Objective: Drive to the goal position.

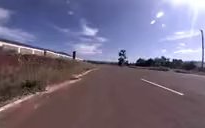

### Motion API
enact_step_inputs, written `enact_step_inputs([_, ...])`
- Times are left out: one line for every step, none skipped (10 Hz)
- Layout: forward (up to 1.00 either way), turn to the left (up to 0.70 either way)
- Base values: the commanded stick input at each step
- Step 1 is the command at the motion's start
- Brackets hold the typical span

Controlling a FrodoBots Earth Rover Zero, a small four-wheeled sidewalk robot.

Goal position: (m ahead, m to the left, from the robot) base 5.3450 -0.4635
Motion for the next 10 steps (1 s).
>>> enact_step_inputs([1.0,0.0])
enact_step_inputs([1.0,0.0])
enact_step_inputs([1.0,0.0])
enact_step_inputs([1.0,0.0])
enact_step_inputs([1.0,0.0])
enact_step_inputs([1.0,0.0])
enact_step_inputs([1.0,0.0])
enact_step_inputs([1.0,0.0])
enact_step_inputs([1.0,-0.25])
enact_step_inputs([1.0,-0.26])
